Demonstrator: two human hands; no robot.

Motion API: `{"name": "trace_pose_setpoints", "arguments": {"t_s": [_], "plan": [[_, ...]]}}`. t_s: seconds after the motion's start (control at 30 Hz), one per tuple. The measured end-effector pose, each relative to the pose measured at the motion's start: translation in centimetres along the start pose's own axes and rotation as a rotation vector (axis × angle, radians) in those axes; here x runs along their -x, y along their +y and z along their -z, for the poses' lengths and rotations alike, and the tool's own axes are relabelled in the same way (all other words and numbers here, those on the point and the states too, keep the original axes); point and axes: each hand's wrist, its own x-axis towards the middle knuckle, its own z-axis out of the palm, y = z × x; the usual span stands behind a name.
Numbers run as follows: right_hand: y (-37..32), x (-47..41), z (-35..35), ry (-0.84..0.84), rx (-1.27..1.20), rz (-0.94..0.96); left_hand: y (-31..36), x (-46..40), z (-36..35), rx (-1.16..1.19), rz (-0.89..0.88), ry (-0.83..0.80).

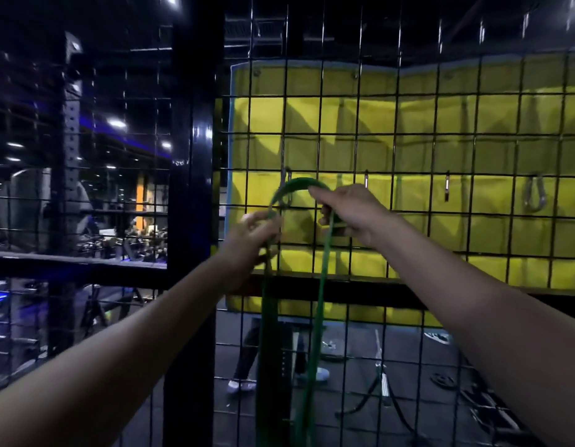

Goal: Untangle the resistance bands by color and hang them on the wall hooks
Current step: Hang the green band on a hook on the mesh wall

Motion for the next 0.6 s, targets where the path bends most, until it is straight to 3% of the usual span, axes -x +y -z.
{"name": "trace_pose_setpoints", "arguments": {"t_s": [0.13,0.27,0.33,0.47,0.6], "plan": [[2.0,-1.1,-1.0,-0.177,0.149,0.021,2.9,-2.7,1.5,-0.062,-0.118,0.203],[2.5,-2.7,-1.3,-0.376,0.021,-0.020,4.2,-5.0,1.7,-0.185,-0.180,0.300],[2.0,-3.9,-1.3,-0.285,0.048,0.072,4.2,-5.7,1.6,-0.230,-0.190,0.284],[0.8,-6.5,-2.1,-0.060,0.359,0.266,3.9,-6.7,1.3,-0.335,-0.218,0.225],[-0.1,-8.5,-3.3,-0.049,0.434,0.214,3.5,-7.9,1.0,-0.265,-0.218,0.223]]}}
